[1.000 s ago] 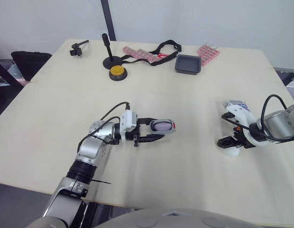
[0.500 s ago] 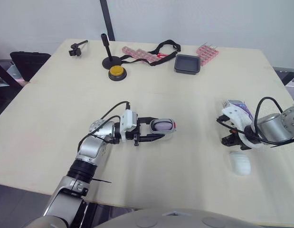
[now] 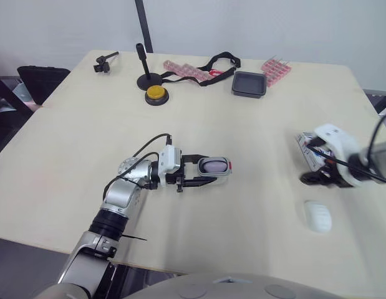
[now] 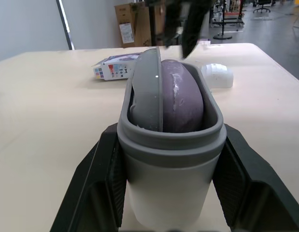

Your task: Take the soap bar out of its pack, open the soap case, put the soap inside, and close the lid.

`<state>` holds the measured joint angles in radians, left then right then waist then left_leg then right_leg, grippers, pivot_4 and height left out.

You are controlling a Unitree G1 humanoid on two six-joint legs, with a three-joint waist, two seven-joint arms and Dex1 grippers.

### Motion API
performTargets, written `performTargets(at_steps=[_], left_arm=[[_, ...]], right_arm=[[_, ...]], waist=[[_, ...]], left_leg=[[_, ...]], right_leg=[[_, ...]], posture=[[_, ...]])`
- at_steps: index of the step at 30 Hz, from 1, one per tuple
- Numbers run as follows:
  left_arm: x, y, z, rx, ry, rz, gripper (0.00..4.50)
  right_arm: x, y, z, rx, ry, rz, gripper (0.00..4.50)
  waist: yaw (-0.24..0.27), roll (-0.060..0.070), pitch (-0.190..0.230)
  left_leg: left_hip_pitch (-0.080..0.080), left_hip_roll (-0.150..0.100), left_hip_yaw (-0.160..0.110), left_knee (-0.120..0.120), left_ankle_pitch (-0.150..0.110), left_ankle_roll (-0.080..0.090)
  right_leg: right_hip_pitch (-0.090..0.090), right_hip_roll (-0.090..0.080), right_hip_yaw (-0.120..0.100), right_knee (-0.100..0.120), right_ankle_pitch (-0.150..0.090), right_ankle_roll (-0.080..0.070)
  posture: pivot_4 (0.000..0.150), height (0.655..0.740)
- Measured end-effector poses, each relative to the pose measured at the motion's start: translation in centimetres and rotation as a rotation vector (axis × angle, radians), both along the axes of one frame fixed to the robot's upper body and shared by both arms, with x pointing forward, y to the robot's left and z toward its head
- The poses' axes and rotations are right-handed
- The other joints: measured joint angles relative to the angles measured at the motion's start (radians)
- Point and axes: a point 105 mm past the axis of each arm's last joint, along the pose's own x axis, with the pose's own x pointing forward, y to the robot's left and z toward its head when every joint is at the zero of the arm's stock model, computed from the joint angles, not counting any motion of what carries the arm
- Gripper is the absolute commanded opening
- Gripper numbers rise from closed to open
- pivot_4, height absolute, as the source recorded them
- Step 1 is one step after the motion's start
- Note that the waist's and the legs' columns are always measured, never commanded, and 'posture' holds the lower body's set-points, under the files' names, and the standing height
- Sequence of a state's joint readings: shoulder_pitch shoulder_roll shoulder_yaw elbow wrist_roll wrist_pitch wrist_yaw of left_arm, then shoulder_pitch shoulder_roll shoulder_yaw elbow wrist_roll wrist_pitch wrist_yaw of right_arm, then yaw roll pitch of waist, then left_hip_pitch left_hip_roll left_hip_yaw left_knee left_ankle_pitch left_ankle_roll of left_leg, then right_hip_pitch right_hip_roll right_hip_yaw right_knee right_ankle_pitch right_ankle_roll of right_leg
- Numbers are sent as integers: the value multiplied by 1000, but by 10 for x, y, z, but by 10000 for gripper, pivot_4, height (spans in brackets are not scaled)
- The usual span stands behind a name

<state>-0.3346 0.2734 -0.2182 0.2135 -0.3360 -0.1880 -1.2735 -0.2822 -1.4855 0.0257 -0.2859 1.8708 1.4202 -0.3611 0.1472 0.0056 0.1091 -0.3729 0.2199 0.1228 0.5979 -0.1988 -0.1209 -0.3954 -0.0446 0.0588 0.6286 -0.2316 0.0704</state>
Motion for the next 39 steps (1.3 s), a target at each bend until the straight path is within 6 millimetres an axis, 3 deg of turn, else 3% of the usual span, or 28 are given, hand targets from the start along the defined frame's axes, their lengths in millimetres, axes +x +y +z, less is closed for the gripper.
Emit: performTargets(at_steps=[4,9,22,39], left_arm=[[1,-5,-1,-10,4,-12,18954],[4,-9,-4,-6,-2,-28,18954],[4,-11,-6,2,-11,-47,18954],[6,-11,-7,1,-23,-33,18954]], right_arm=[[-24,13,-10,49,74,39,42416],[-36,22,-20,117,98,39,42416],[-36,25,-42,91,-17,-96,42416],[-47,23,-58,55,32,-138,42416]], waist=[[-15,0,0],[-15,0,0],[-16,-1,0],[-16,-1,0]], left_leg=[[-1,0,0,1,0,1],[-2,-1,0,4,-2,4],[-4,-2,0,9,-5,6],[-4,-2,0,9,-6,5]], right_leg=[[0,-1,0,1,0,0],[-1,-3,-1,2,0,0],[-2,-4,-1,3,-2,3],[-2,-5,-1,3,-3,4]], posture=[[1500,7395],[1500,7395],[1500,7395],[1500,7395]])
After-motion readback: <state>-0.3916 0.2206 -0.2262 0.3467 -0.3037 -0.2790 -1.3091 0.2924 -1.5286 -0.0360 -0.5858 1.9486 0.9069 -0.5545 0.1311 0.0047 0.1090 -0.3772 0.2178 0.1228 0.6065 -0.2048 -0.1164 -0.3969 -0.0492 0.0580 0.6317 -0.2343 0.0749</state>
